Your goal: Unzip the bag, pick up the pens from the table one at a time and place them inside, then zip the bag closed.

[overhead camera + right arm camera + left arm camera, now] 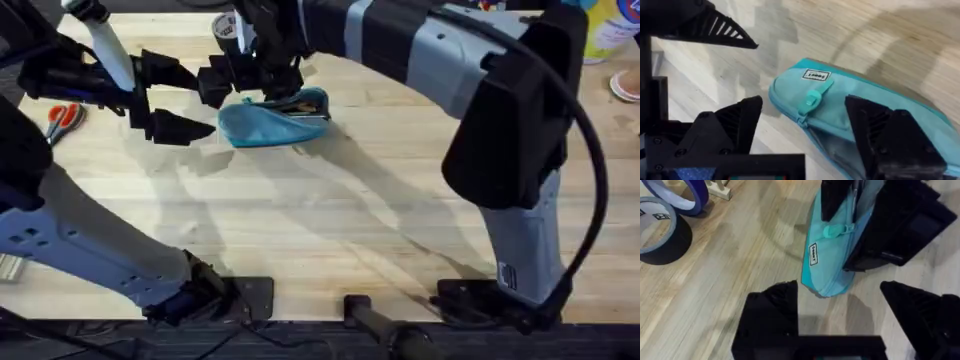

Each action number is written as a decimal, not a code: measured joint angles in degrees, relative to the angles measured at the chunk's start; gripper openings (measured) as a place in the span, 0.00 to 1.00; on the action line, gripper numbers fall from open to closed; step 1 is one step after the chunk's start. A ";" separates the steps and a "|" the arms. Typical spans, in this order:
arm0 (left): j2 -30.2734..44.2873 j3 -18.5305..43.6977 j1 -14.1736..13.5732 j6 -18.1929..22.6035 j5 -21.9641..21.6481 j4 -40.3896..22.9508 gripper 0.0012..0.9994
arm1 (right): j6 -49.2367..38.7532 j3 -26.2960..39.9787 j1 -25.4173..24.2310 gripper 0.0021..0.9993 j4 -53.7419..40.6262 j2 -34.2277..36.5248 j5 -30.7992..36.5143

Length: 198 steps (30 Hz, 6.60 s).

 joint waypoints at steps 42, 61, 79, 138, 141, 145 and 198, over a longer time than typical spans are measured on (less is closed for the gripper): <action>0.02 0.00 0.00 0.02 0.00 0.00 1.00 | 2.06 2.54 -0.14 0.07 -0.33 2.02 -0.35; 0.02 0.00 0.00 0.02 0.00 0.00 1.00 | -1.80 3.89 -0.46 0.03 -2.37 1.65 -0.15; 0.00 0.00 0.00 0.02 0.00 0.00 1.00 | -5.51 3.89 -1.42 0.03 -3.61 -3.65 1.37; 0.02 0.00 0.00 0.02 0.00 0.00 1.00 | -5.90 5.70 -3.32 1.00 -7.80 -12.57 0.87; 0.02 0.00 0.00 0.02 0.00 0.00 1.00 | -5.88 5.70 -3.32 1.00 -8.34 -12.57 0.89; 0.01 0.00 0.00 0.02 0.00 0.00 1.00 | -4.69 5.70 -3.32 1.00 -10.59 -12.57 1.52; 0.01 0.00 0.00 0.02 -0.02 0.00 0.99 | 19.64 -17.73 6.27 1.00 -8.99 -36.26 17.53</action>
